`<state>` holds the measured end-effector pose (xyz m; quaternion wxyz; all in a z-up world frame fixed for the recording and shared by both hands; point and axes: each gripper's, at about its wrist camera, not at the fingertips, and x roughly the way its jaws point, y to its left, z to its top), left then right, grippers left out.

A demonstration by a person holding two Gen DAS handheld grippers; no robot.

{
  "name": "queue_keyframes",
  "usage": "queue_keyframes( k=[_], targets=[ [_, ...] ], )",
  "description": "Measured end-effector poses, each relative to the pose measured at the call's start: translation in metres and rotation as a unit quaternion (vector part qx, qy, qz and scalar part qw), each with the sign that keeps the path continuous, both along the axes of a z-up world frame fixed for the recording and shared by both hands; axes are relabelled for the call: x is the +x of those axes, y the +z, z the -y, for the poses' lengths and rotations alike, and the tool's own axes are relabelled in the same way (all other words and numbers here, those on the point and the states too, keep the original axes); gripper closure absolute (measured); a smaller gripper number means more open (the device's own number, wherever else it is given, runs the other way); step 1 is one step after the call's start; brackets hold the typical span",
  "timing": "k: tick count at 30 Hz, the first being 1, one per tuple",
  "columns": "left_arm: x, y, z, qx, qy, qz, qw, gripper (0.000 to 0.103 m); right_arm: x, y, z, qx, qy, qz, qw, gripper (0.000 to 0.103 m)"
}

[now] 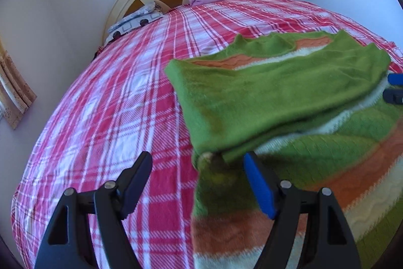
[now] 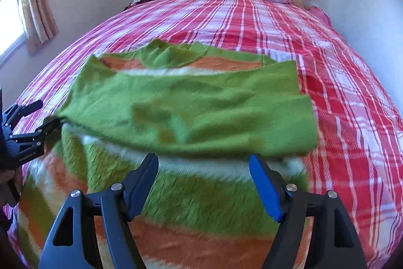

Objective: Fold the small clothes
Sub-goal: 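Open both tools and withdraw them from the folded sweater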

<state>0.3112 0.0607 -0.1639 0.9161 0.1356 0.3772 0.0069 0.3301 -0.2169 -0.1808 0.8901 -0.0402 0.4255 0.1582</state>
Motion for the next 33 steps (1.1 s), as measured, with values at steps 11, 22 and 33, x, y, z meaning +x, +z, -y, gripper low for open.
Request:
queue_keyframes(
  k=[11, 22, 33],
  targets=[
    [-0.007, -0.012, 0.0, -0.006, 0.014, -0.019, 0.9997, 0.025, -0.007, -0.018, 0.001, -0.012, 0.001, -0.019, 1.0, 0.022],
    [-0.033, 0.002, 0.0, -0.03, 0.011, 0.002, 0.9995, 0.025, -0.021, -0.01, 0.009, -0.003, -0.012, -0.016, 1.0, 0.022],
    [-0.086, 0.024, 0.008, -0.061, -0.01, 0.034, 0.9975, 0.025, -0.081, 0.015, 0.023, 0.033, 0.0, 0.006, 0.999, 0.022]
  ],
)
